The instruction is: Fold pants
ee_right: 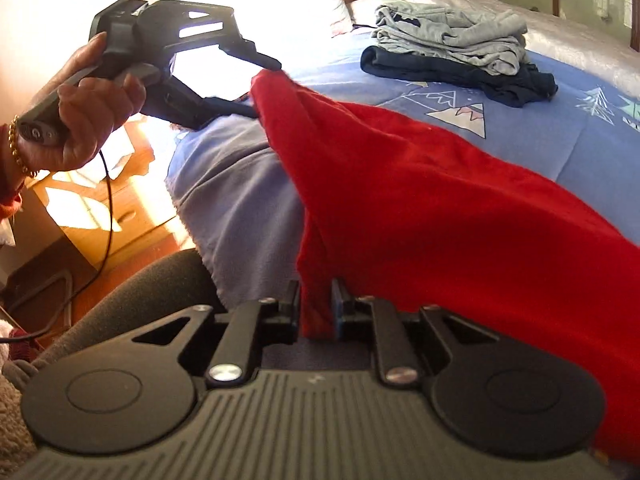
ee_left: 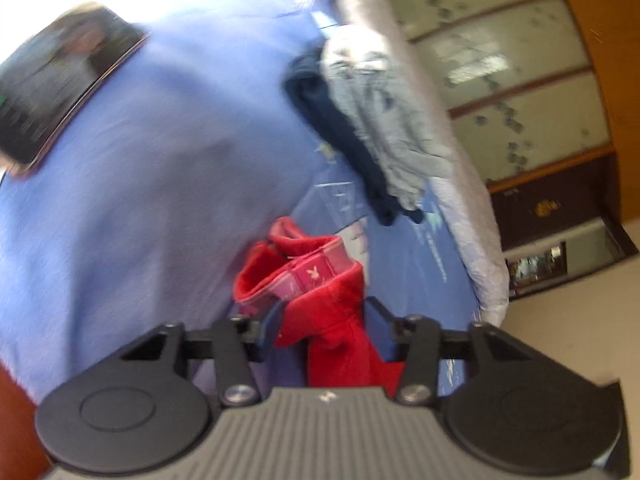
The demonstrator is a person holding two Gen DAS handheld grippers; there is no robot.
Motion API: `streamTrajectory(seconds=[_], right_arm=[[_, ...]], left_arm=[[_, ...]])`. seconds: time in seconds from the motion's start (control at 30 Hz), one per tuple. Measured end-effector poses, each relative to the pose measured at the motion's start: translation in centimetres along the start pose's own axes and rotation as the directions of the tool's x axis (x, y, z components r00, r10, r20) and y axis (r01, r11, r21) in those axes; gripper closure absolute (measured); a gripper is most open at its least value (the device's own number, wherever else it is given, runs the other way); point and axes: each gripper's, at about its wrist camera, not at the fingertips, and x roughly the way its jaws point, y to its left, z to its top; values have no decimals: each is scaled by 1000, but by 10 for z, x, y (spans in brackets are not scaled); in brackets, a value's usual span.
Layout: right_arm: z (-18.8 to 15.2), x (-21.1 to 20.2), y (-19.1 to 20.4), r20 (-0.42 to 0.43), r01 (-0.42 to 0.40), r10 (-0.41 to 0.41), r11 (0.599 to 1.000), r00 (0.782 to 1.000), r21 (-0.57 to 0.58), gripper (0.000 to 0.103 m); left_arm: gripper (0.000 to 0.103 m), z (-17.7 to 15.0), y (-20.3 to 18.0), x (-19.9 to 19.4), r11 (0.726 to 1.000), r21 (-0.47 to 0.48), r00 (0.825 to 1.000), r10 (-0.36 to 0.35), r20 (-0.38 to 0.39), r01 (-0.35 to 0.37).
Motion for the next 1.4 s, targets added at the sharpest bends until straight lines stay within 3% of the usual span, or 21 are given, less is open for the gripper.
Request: streamTrajectory(seconds=[0.1,0.23,0.3,0.37,0.4,0.53,0.6,0.63,0.67,0.73,0.8,0.83,0.87,0.97,1.03,1.1,1.13,1.2,1.3,1.37,1.4], right_arm=[[-4,-5,-13,23,-27,26,997,999,73,83],[-6,-16,-22,37,-52,47,990,998,130,83],[-6,-16,-23,42,-54,49,990,998,130,83],[-6,-15,-24,44,-60,54,988,998,140,83],[-6,-14,-25,44,-64,58,987,997,149,83],[-3,-18,-32,51,-92,84,978,995,186,83],[0,-29,-42,89,-155,137,957,987,244,83],[0,-38,-51,135,-197,164,935,977,295,83],[1,-47,-61,183,-223,168,913,969,341,83],[10,-59,-76,229,-207,122,895,966,395,81],[26,-62,-76,233,-136,57,932,971,337,68],[34,-58,-70,225,-95,30,955,974,282,51],[42,-51,-62,212,-75,26,971,977,225,43],[57,-10,-29,113,-90,85,995,990,37,42],[57,25,-5,37,-31,36,993,999,-114,45],[52,56,12,-7,75,-79,967,997,-242,84],[51,62,14,9,135,-138,958,990,-253,87],[56,48,9,73,134,-124,979,990,-156,87],[58,12,14,214,146,-115,980,970,-132,87],[56,7,15,219,111,-84,987,972,-114,82],[54,14,13,184,87,-68,992,981,-93,81]], left_arm=[[66,-3,-9,-3,997,77,1000,4,17,-5],[67,-8,10,-17,997,81,999,-15,43,11],[69,-13,19,-14,987,122,994,96,46,-100],[58,-22,21,-4,952,207,974,225,17,-224],[56,-25,20,-4,950,212,972,233,10,-229],[43,-14,23,-20,989,86,992,122,-27,-119],[38,-7,25,-26,999,15,999,29,-30,-29],[28,-4,25,-27,1000,-7,999,-1,-34,1],[18,-2,24,-26,1000,-20,999,-14,-36,14],[17,2,21,-18,1000,-20,999,-8,-45,7],[17,4,18,-5,1000,-19,998,17,-65,-19],[21,4,17,0,999,-25,997,20,-72,-21],[31,3,15,5,1000,-26,997,16,-78,-18],[62,1,5,14,997,27,996,76,-56,-75],[77,4,-2,17,997,39,997,65,-50,-63],[80,10,-18,15,997,75,999,12,-44,-9],[80,11,-33,11,991,135,1000,-12,-24,15],[80,8,-62,-4,957,274,993,-112,28,100],[80,-5,-85,-29,863,465,963,-260,70,199],[77,-18,-79,-31,832,535,969,-231,91,148],[76,-23,-65,-26,844,527,980,-176,97,99]])
